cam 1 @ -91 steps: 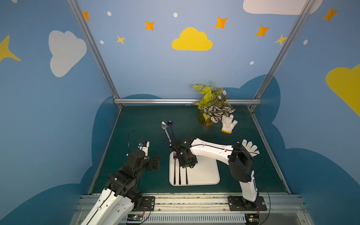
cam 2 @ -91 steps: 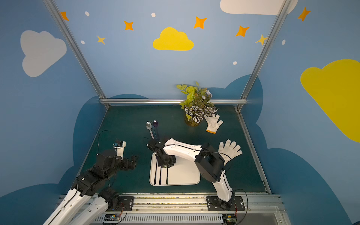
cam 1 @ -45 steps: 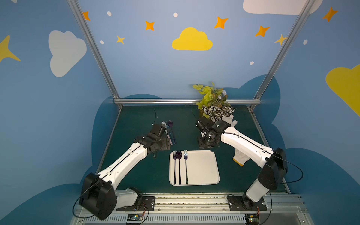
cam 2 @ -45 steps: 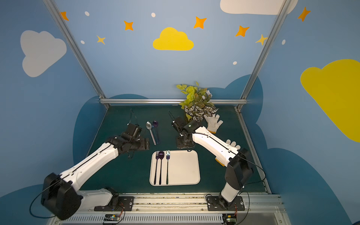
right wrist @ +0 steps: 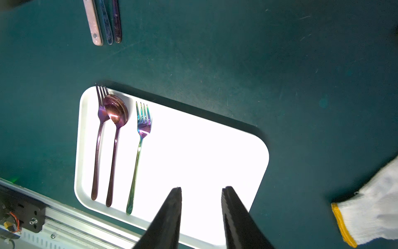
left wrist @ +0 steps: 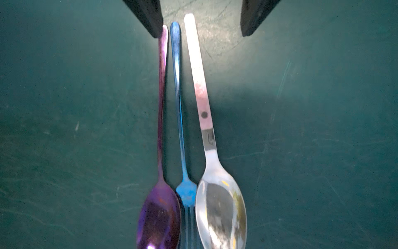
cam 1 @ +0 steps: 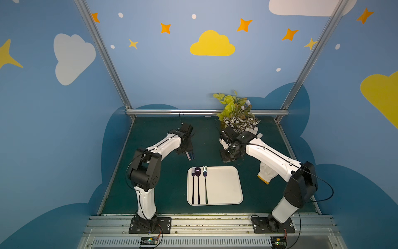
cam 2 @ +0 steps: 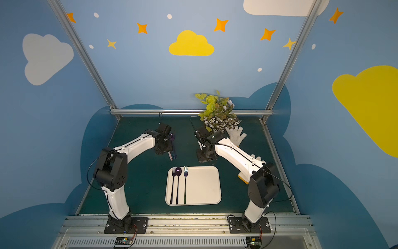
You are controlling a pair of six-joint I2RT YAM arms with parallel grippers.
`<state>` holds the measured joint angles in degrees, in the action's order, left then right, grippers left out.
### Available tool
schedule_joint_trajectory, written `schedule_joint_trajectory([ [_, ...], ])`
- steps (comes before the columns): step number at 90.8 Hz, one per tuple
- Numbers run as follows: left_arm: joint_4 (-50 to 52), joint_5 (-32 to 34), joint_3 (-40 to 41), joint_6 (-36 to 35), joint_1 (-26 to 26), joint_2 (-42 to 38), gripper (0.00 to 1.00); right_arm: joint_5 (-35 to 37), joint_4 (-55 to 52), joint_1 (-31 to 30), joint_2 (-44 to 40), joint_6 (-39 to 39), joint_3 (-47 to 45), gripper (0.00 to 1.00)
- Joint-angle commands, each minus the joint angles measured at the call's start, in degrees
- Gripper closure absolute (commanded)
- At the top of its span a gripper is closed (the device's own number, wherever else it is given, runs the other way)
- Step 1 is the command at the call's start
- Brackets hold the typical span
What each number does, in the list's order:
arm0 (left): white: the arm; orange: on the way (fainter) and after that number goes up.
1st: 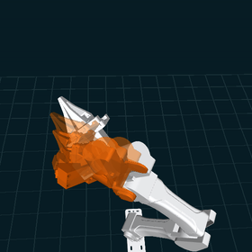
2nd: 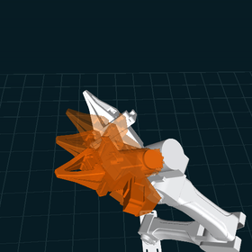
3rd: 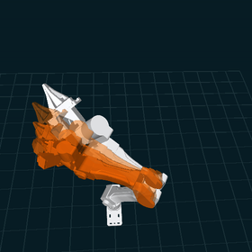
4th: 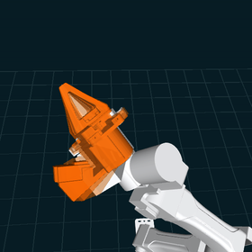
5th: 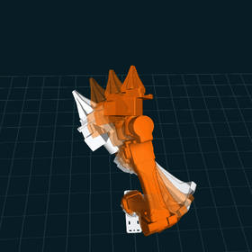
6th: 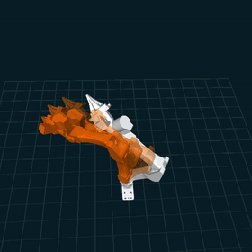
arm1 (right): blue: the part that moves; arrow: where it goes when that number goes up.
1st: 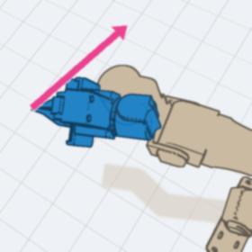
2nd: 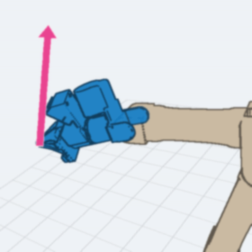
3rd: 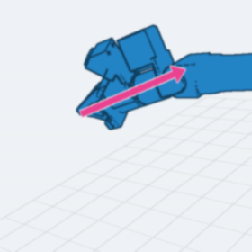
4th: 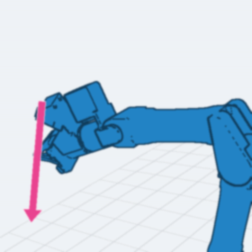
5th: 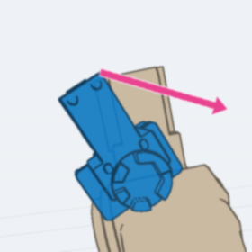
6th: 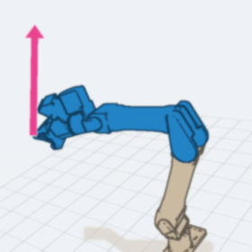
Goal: Set the spoon and fork side by side
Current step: Pick up the spoon from the center of the board.
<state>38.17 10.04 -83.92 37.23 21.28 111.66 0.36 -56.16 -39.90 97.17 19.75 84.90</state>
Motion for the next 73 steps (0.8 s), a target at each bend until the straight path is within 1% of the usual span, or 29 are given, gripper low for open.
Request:
schedule_joint_trajectory([
  [1, 2.4, 0.9, -3.7, 1.7, -1.0, 3.1, 0.45, -3.3, 1.2, 1.9, 0.9, -2.0, -0.7, 0.65],
  [7, 2.8, 1.8, -4.8, 2.0, -1.1, 4.4, 0.47, -4.1, 1.2, 2.8, 1.2, -2.4, -0.8, 0.65],
  [16, 2.9, 2.5, -5.8, 2.6, -1.6, 6.4, 0.52, -5.7, 1.5, 4.2, 1.5, -2.9, -1.0, 0.65],
  [50, 1.5, 0.6, -10.4, 2.4, -2.4, 12.9, 0.57, -9.7, 1.9, 6.4, 4.4, -3.8, -0.1, 0.66],
  [65, 1.3, 0.5, -10.5, 2.5, -2.6, 14.1, 0.62, -10.6, 1.9, 6.6, 5.5, -4.0, 0.3, 0.67],
  [73, 1.2, 0.9, -10.0, 2.4, -2.7, 14.0, 0.68, -10.8, 1.8, 6.8, 5.9, -4.2, 0.6, 0.67],
])
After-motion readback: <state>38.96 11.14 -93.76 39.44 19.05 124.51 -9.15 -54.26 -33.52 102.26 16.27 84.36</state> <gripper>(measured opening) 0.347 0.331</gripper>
